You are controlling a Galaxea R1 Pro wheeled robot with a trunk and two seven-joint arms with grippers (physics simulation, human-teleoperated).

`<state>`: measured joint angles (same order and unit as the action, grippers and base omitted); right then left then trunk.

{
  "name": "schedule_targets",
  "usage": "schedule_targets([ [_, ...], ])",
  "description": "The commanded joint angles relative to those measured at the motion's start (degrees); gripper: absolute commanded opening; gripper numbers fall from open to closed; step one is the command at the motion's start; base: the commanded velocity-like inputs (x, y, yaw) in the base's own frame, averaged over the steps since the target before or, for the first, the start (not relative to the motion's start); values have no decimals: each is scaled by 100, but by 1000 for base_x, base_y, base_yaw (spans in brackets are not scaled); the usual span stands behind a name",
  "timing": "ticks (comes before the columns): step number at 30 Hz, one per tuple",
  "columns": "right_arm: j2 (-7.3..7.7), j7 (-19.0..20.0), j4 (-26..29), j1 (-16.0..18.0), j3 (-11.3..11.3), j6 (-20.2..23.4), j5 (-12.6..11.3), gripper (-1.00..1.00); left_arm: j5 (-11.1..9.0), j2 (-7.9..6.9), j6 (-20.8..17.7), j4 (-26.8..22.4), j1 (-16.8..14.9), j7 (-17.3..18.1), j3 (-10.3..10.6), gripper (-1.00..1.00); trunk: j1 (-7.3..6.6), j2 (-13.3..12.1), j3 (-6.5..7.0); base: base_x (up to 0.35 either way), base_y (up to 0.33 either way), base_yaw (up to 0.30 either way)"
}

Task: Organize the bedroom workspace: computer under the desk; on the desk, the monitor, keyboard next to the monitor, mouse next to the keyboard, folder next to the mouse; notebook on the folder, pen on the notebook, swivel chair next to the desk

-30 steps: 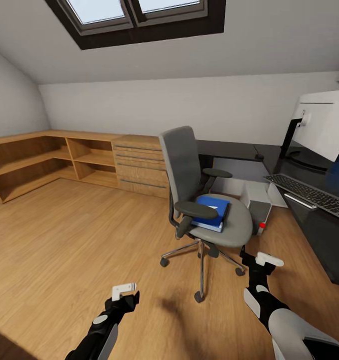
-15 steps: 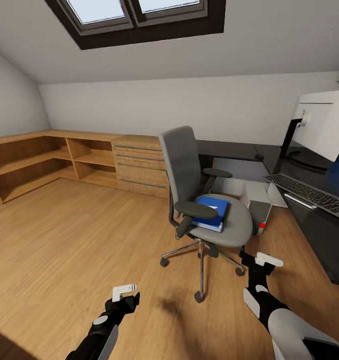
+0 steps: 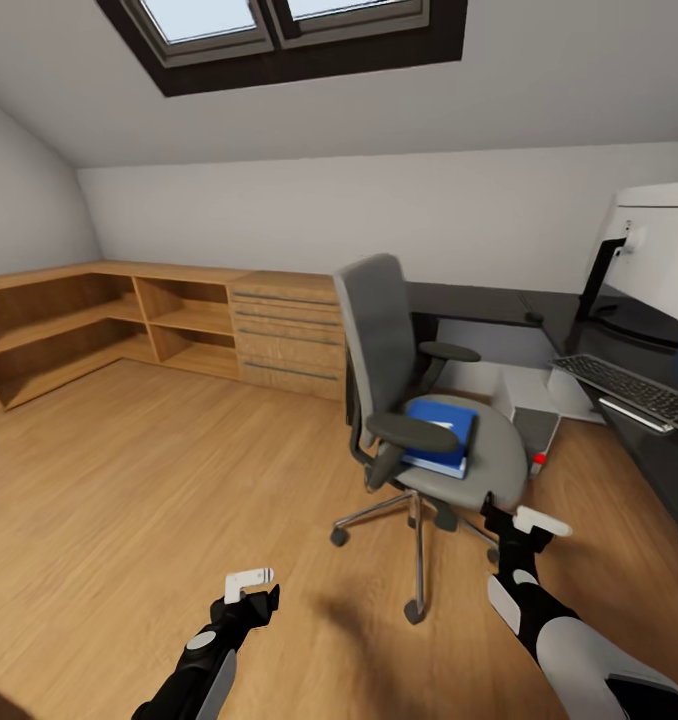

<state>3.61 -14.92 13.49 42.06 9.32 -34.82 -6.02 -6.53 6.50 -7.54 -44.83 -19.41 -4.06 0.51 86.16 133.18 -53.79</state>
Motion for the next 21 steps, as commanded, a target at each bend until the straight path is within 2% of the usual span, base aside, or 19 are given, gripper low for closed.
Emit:
schedule_targets([
  [1,3,4,-4,4,-27,-27,-91,100,-61,0,-30,-9,-1,-24,7,100,1,2,-6,227,203,0],
  [10,-2,39,-10,4,-50,-95,-389,100,-60,0,-33,-9,-1,-24,6,100,1,2,-6,125,136,0],
  [21,-9,40,-10,4,-45,-197,-416,100,-59,0,-37,-2,-1,-24,4,100,1,2,-6,5,6,0],
])
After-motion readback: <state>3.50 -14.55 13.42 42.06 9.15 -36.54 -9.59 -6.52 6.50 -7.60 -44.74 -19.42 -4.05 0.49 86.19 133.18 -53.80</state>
